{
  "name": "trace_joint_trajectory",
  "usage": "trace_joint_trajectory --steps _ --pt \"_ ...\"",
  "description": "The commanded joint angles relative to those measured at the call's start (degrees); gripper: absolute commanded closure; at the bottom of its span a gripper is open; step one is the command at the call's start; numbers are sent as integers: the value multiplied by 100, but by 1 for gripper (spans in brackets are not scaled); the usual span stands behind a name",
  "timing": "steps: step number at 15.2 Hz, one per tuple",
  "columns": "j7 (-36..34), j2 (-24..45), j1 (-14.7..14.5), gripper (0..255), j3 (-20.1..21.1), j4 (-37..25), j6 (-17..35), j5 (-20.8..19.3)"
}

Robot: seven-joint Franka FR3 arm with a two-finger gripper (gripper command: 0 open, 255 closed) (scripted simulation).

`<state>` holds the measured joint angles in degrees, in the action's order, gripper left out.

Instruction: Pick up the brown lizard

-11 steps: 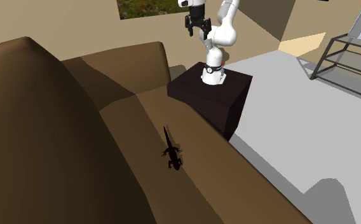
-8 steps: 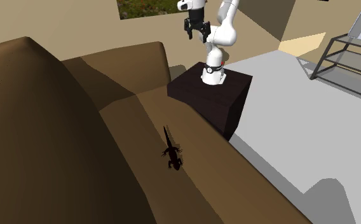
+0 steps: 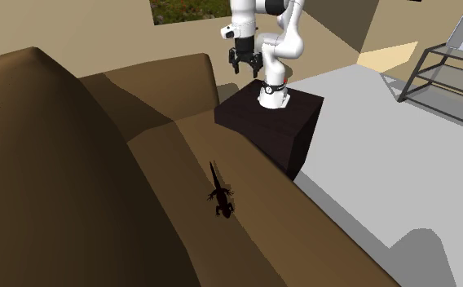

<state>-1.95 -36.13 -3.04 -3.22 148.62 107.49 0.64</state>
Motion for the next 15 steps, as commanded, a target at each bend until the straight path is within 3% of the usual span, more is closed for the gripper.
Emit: trace_joint_trajectory --steps 1,9,15 --pt "133 331 -43 0 -44 110 580 17" --pt "701 1976 -304 0 -176 44 2616 283" --pt "1318 3375 -522 0 -215 -423 3870 771"
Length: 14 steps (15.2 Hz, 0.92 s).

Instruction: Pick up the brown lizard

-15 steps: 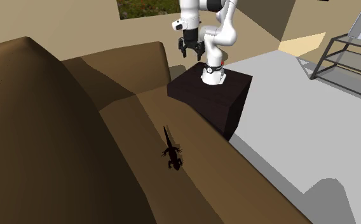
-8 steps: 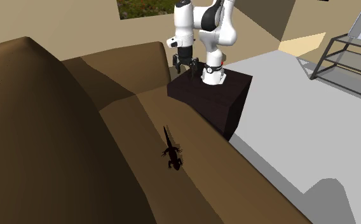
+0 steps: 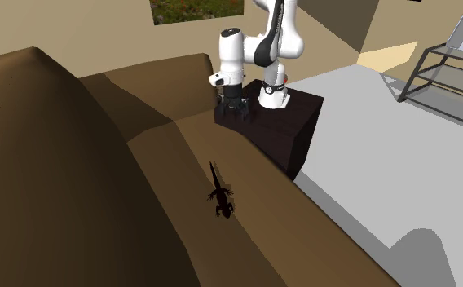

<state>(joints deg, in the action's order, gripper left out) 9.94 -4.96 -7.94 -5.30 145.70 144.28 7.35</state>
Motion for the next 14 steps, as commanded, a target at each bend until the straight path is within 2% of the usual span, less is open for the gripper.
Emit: trace_joint_trajectory --steps 1,8,14 --pt "253 493 -58 0 2 -242 367 211" --pt "1138 2086 -18 0 310 -1245 1318 997" --pt "1645 3370 169 0 697 -2372 1814 1298"
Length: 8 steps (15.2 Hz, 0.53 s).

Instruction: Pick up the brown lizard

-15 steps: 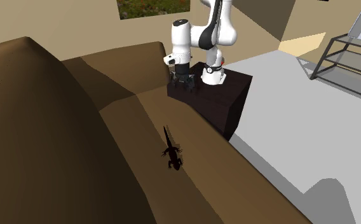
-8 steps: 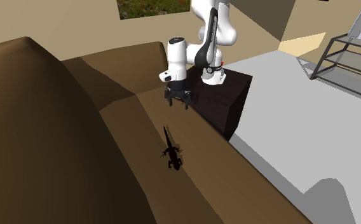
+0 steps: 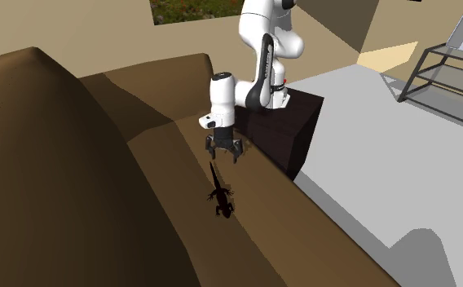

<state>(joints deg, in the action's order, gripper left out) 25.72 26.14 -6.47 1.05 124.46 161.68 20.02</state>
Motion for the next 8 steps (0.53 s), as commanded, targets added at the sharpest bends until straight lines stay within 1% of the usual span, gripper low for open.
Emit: trace_joint_trajectory --steps 1,5,6,8 --pt "125 469 45 0 115 -458 131 44" --pt "299 1302 90 0 281 -1367 284 24" --pt "317 1418 91 0 299 -1503 296 14" --pt "352 1559 114 0 331 -1558 383 29"
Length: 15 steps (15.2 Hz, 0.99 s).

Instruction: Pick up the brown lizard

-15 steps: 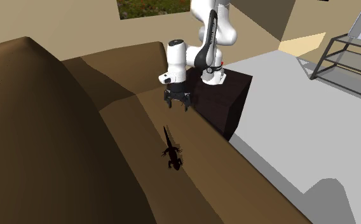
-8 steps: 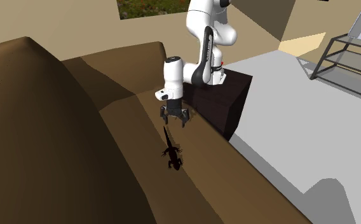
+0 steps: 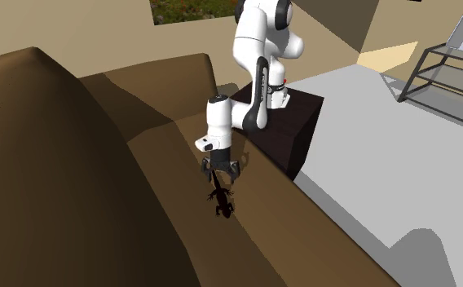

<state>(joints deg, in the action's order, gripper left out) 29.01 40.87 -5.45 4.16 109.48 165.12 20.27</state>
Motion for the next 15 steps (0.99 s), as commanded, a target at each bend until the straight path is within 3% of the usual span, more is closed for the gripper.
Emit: trace_joint_trajectory --steps 1,7,8,15 --pt "40 157 23 0 35 -89 82 10" --pt "113 489 72 0 103 -237 268 32" --pt "113 474 72 255 105 -218 272 34" --pt "111 475 70 255 103 -223 269 34"
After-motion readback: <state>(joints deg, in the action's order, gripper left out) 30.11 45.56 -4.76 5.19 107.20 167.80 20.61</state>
